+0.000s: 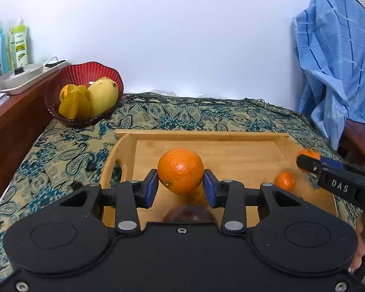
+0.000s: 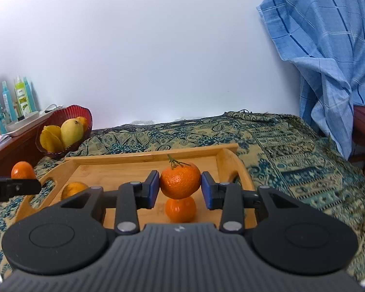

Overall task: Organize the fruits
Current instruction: 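Carry the orange and mandarin over the bamboo tray with both tools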

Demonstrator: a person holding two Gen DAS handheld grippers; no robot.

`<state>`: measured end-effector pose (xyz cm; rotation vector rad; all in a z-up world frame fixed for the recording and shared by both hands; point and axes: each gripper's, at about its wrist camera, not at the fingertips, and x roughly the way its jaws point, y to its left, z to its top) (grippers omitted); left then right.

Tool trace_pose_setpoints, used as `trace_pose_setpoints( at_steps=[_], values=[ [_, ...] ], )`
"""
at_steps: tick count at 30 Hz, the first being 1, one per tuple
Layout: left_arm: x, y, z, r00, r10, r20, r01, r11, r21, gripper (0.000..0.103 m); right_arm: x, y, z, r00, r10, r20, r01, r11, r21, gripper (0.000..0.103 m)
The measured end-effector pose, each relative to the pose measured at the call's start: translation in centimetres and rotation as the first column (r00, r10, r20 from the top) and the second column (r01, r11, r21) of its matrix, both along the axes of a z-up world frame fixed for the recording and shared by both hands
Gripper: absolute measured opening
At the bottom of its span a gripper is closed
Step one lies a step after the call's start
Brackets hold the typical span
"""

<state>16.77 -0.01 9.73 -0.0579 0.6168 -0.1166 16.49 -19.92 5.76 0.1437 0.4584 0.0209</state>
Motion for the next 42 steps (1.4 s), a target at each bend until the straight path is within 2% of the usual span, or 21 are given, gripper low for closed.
trace_pose_setpoints(
  at_steps=[10, 19, 34, 42],
  values=[
    [5.5, -0.7, -1.4, 0.997, 0.037, -0.066, -0.035, 0.999, 0.022, 0.038, 4.5, -0.2, -1.0, 0.996, -0.001, -0.093, 0.002, 1.000, 0.011, 0.042],
    [8.6, -0.9, -1.8, 0.993, 0.050, -0.109, -0.047, 0.999, 0.026, 0.038, 6.5, 0.2, -1.8, 0.991, 0.004, -0.132, -0.004, 1.000, 0.003, 0.042],
    [12.3, -1.1, -2.9, 0.977, 0.003, -0.211, -0.005, 1.000, -0.009, 0.038, 8.2, -0.5, -2.4, 0.983, -0.006, -0.182, 0.008, 1.000, 0.012, 0.042],
    [12.8, -1.9, -3.6, 0.973, -0.023, -0.231, 0.020, 1.000, -0.013, 0.038, 8.6, -0.6, -2.7, 0.979, -0.009, -0.205, 0.013, 1.000, 0.019, 0.042]
  ],
)
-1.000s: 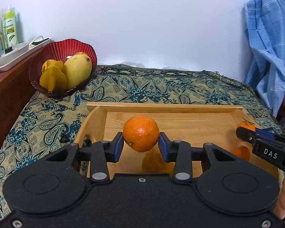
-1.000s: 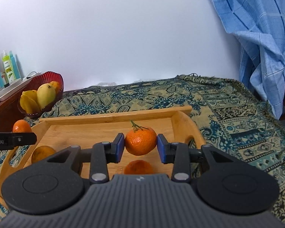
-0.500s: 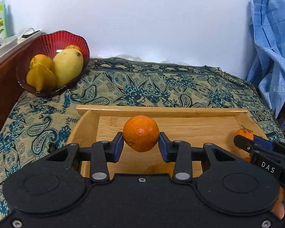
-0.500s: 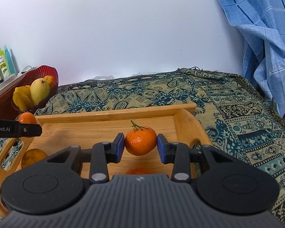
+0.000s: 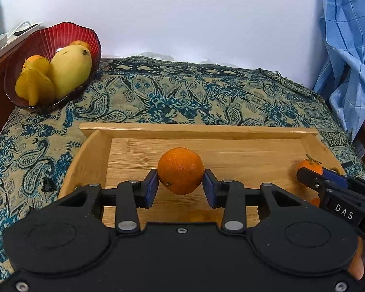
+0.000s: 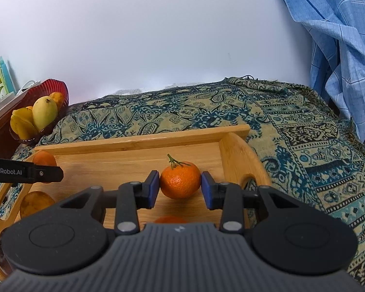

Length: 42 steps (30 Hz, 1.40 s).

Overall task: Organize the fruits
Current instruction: 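Carry the orange and mandarin over the bamboo tray with both tools, then open both tools to set the orange and mandarin on the tray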

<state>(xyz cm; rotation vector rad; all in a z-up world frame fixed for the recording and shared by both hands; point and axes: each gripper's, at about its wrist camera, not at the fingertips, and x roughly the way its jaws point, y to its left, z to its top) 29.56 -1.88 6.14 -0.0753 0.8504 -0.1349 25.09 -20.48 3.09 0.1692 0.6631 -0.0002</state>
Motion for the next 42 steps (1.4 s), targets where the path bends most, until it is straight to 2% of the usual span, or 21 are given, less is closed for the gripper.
trace_pose_setpoints(
  at_steps=[26, 28, 33, 34, 36, 42],
  values=[
    [0.4, -0.7, -1.4, 0.999, -0.012, -0.030, 0.013, 0.999, 0.033, 0.038, 0.2, -0.1, -0.2, 1.000, -0.003, -0.014, 0.003, 1.000, 0.004, 0.047],
    [0.4, -0.6, -1.4, 1.000, -0.008, -0.028, 0.009, 0.999, 0.036, 0.042, 0.2, -0.1, -0.3, 1.000, -0.003, -0.015, 0.003, 1.000, 0.004, 0.048],
    [0.2, -0.5, -1.0, 1.000, -0.004, -0.019, 0.005, 0.999, 0.033, 0.065, 0.0, -0.2, -0.4, 1.000, -0.009, -0.016, 0.009, 1.000, 0.018, 0.052],
    [0.1, -0.5, -1.0, 1.000, -0.001, -0.014, 0.002, 0.999, 0.036, 0.068, 0.0, -0.3, -0.4, 1.000, -0.009, -0.016, 0.009, 1.000, 0.020, 0.060],
    [-0.3, -0.4, -0.8, 1.000, 0.006, 0.000, -0.006, 0.999, 0.044, 0.079, -0.2, -0.3, -0.3, 1.000, -0.005, -0.016, 0.005, 1.000, 0.028, 0.064],
    [-1.5, 0.0, -0.3, 1.000, 0.010, 0.024, -0.011, 0.999, 0.053, 0.087, -0.8, -0.1, 0.1, 1.000, -0.003, -0.001, 0.003, 1.000, 0.030, 0.073]
  ],
)
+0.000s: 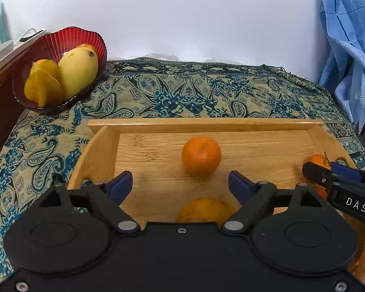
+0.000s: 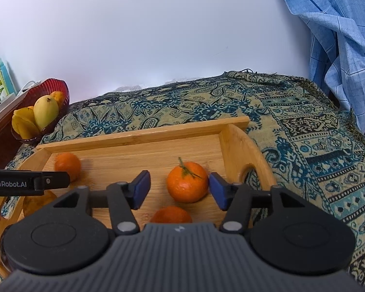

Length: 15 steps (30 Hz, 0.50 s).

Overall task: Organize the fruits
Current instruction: 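Open both tools to set the orange and mandarin on the tray, then withdraw both open tools from the tray back toward the fruit pile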

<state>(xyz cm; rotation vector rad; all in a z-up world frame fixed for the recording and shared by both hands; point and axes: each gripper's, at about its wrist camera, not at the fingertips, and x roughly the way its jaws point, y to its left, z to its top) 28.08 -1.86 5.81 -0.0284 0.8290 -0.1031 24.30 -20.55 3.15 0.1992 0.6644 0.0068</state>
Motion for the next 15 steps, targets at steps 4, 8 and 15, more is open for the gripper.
trace_pose_setpoints(
  at_steps=[4, 8, 15],
  values=[
    [-1.1, 0.3, 0.6, 1.000, 0.000, 0.021, -0.001, 1.000, 0.007, 0.090, -1.0, 0.6, 0.9, 0.999, 0.012, 0.051, -0.010, 0.999, -0.034, 0.087],
    [-2.3, 0.2, 1.4, 0.998, -0.005, 0.058, 0.004, 1.000, 0.031, 0.093, -2.2, 0.9, 1.7, 0.996, 0.022, 0.090, -0.018, 0.999, -0.044, 0.091],
    [-4.5, 0.5, 2.1, 0.997, -0.028, 0.073, 0.026, 0.999, 0.028, 0.095, -4.5, 1.0, 2.5, 0.991, 0.022, 0.129, -0.016, 0.999, -0.046, 0.100]
  ],
)
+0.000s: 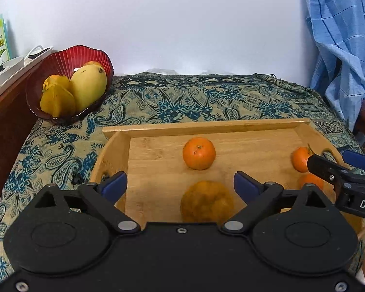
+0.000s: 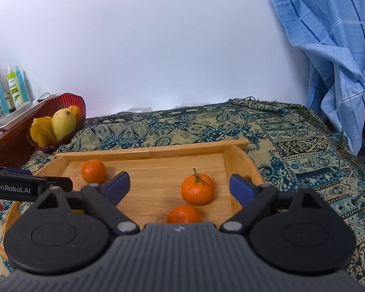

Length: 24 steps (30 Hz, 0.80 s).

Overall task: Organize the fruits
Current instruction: 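Withdraw both open tools from the tray back toward the fruit pile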

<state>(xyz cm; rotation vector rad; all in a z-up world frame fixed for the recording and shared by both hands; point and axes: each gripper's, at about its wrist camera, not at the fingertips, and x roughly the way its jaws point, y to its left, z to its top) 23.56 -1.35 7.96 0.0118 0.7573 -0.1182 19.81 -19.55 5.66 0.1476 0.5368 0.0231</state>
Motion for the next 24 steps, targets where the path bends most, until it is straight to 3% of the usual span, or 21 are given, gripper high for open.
trace_pose_setpoints(
  at_steps=[8, 24],
  values=[
    [-3.0, 0.7, 0.6, 1.000, -0.007, 0.015, 0.008, 1.000, -0.023, 0.096, -2.2, 0.3, 0.2, 1.000, 0.009, 0.007, -0.009, 1.000, 0.019, 0.102],
    [-10.5, 0.5, 0.8, 0.996, -0.043, 0.077, 0.043, 0.999, 0.000, 0.100, -7.7, 1.2, 0.1, 0.998, 0.043, 0.047, -0.041, 0.999, -0.034, 0.103]
  ],
)
